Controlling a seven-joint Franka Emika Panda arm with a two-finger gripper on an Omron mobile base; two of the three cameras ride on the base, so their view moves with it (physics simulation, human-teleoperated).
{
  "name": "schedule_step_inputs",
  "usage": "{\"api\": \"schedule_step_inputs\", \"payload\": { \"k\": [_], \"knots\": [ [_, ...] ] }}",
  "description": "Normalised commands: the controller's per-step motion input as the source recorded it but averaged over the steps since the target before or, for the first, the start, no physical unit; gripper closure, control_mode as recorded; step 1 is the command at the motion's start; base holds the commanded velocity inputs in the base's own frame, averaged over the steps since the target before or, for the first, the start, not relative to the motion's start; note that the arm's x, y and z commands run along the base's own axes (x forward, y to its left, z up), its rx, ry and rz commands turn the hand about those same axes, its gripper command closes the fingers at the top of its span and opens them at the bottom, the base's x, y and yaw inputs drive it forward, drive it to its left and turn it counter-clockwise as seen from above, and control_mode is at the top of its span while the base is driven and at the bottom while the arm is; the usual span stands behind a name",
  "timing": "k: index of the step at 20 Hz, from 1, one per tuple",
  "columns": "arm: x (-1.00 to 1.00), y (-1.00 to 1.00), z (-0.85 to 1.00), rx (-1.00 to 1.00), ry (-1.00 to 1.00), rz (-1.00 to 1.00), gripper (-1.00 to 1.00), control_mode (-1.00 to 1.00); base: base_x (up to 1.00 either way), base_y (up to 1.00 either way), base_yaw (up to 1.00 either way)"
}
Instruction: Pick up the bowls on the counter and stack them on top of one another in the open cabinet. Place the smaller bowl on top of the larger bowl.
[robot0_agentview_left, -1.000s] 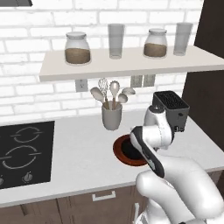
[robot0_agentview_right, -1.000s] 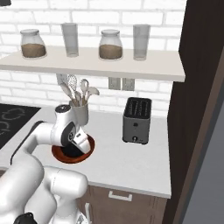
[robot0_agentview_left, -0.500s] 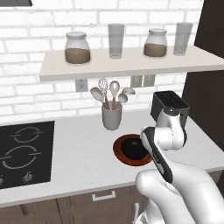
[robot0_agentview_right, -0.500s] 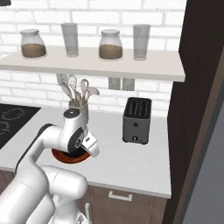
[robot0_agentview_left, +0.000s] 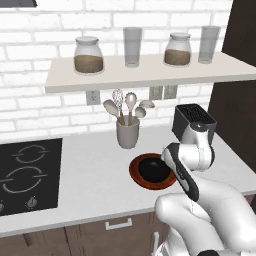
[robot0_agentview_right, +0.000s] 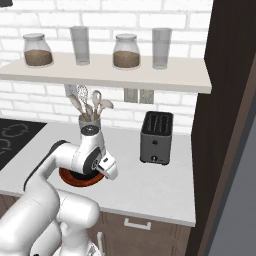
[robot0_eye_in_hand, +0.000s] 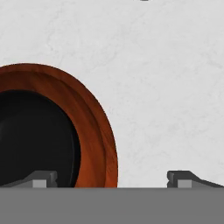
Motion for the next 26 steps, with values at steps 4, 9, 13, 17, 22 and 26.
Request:
{"api": "schedule_step_inputs", "payload": {
  "k": [4,9,13,17,22,26],
  "knots": [
    [0.0,0.0,-0.47,0.0,0.0,0.05,-1.0,-1.0,0.0,0.0,0.0],
    [0.06,0.0,-0.27,0.0,0.0,0.07,-1.0,-1.0,0.0,0.0,0.0],
    [0.07,0.0,-0.13,0.0,0.03,0.06,-1.0,-1.0,0.0,0.0,0.0],
    [0.12,0.04,-0.08,0.0,0.05,0.06,-1.0,-1.0,0.0,0.0,0.0],
    [0.25,0.1,-0.17,0.0,0.04,0.06,-1.0,-1.0,0.0,0.0,0.0],
    [0.18,0.03,-0.22,0.0,0.04,0.05,-1.0,-1.0,0.0,0.0,0.0]
  ]
}}
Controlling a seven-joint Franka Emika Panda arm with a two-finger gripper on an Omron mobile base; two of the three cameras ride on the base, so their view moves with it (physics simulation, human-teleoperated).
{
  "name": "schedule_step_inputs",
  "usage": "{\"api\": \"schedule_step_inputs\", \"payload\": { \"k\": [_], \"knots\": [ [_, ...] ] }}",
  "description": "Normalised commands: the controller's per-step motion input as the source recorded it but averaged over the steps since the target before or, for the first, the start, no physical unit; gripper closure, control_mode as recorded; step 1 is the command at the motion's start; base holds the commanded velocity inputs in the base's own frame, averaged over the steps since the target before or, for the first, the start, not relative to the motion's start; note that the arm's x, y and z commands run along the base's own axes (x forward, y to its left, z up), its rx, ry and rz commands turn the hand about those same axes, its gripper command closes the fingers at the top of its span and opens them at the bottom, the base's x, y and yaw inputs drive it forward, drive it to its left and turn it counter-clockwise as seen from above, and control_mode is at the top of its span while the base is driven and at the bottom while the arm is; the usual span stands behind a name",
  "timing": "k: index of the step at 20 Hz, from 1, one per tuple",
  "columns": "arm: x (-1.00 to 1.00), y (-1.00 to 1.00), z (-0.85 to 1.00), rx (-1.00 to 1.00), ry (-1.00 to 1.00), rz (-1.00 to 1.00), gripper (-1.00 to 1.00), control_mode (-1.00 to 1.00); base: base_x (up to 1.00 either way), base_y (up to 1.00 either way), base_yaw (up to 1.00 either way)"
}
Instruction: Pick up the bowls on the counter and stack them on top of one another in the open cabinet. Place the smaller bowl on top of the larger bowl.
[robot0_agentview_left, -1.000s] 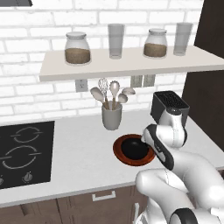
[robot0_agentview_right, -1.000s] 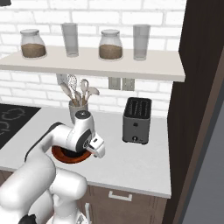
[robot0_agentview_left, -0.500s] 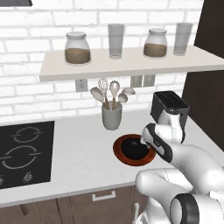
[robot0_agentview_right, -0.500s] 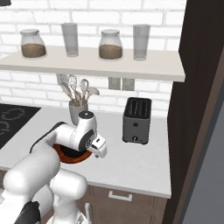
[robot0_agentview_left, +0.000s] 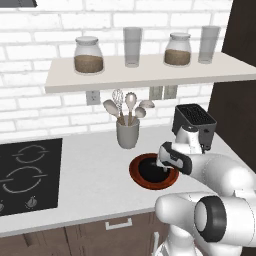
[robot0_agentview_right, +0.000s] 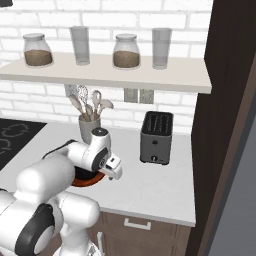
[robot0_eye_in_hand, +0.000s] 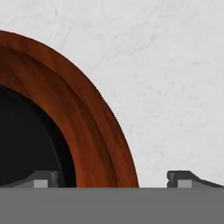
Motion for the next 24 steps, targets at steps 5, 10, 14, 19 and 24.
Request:
{"api": "schedule_step_inputs", "payload": {
  "k": [5,10,14,19,24],
  "knots": [
    [0.0,0.0,-0.1,0.0,0.0,0.01,-1.0,-1.0,0.0,0.0,0.0],
    [0.0,0.0,-0.14,0.0,0.01,0.0,-1.0,-1.0,0.0,0.0,0.0],
    [0.0,0.0,-0.12,0.0,0.0,0.0,-1.0,-1.0,0.0,0.0,0.0],
    [0.0,0.0,0.0,0.0,0.0,0.0,1.0,-1.0,0.0,0.0,0.0],
    [0.0,0.0,0.03,-0.01,0.0,0.0,1.0,-1.0,0.0,0.0,0.0]
  ]
}}
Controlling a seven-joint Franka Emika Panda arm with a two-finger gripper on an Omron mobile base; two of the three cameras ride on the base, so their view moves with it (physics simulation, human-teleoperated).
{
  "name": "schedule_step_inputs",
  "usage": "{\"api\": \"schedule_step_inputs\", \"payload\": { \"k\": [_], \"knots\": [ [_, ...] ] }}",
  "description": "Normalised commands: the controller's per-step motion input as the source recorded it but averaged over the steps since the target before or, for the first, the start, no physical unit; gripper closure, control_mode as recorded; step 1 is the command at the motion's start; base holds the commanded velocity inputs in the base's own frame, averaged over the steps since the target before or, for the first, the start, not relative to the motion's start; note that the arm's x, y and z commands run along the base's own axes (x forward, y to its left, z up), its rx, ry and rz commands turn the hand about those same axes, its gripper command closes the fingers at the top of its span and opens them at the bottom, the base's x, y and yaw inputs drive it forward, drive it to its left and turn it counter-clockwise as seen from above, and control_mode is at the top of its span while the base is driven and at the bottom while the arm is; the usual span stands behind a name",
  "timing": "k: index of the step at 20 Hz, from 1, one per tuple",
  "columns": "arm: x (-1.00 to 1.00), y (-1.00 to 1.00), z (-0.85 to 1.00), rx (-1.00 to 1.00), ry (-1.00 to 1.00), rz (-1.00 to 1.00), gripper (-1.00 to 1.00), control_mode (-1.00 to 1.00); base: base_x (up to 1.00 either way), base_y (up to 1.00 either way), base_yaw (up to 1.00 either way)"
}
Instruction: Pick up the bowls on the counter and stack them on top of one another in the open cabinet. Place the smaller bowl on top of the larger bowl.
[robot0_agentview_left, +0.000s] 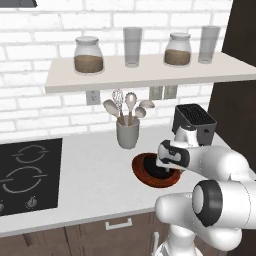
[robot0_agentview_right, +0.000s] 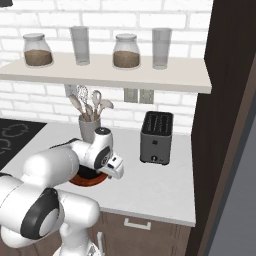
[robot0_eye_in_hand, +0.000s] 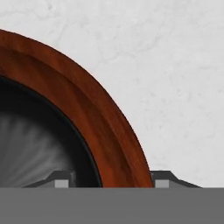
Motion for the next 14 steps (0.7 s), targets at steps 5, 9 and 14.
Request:
{"api": "schedule_step_inputs", "payload": {
  "k": [5,9,14],
  "knots": [
    [0.0,0.0,0.12,-0.11,0.01,0.0,1.0,-1.0,0.0,0.0,0.0],
    [0.0,0.0,0.18,-0.05,0.0,0.0,1.0,-1.0,0.0,0.0,0.0],
    [0.0,0.0,0.24,-0.01,0.0,0.0,1.0,-1.0,0.0,0.0,0.0]
  ]
}}
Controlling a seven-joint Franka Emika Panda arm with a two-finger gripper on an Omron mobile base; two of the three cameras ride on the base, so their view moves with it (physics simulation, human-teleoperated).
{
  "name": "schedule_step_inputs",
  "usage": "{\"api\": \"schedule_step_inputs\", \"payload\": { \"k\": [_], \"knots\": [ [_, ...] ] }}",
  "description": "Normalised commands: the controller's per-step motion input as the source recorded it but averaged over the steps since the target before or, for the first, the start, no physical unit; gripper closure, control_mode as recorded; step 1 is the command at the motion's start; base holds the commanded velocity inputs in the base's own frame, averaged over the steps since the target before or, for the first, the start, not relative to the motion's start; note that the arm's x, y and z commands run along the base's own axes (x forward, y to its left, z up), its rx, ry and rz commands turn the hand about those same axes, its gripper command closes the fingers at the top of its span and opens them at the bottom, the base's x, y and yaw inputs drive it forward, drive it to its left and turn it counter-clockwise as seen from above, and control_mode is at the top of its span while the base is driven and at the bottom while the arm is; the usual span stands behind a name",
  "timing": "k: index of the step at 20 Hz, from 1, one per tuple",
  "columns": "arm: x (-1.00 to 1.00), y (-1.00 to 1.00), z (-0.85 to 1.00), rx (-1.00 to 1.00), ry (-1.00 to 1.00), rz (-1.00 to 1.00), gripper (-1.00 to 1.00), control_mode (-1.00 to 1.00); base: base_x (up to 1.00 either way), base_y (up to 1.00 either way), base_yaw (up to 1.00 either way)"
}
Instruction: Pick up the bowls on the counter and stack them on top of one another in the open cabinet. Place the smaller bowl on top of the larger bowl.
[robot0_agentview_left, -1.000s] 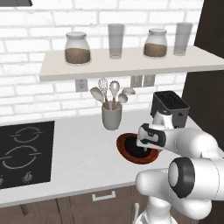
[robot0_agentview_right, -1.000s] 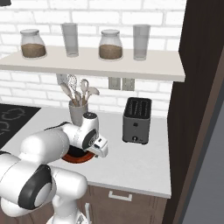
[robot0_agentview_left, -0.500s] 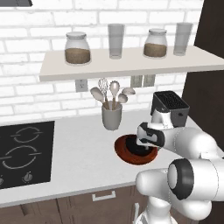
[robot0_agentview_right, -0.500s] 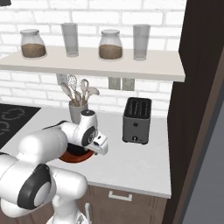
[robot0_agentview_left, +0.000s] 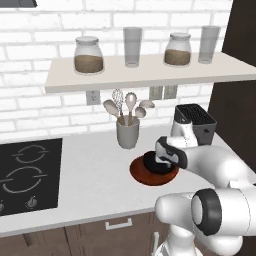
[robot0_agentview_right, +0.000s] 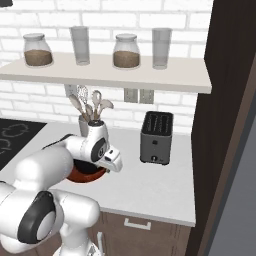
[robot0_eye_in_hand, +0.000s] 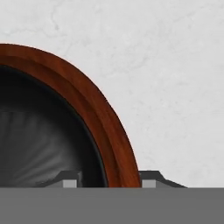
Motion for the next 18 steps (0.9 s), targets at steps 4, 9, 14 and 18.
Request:
{"api": "schedule_step_inputs", "payload": {
  "k": [4,9,14,18],
  "knots": [
    [-0.16,0.0,0.5,0.07,-0.11,0.0,1.0,-1.0,0.0,0.0,0.0],
    [-0.27,-0.1,0.59,0.15,-0.18,-0.02,1.0,-1.0,0.0,0.0,0.0],
    [-0.25,-0.1,0.64,0.12,-0.12,-0.01,1.0,-1.0,0.0,0.0,0.0],
    [-0.26,-0.06,0.68,0.09,-0.08,-0.01,1.0,-1.0,0.0,0.0,0.0]
  ]
}}
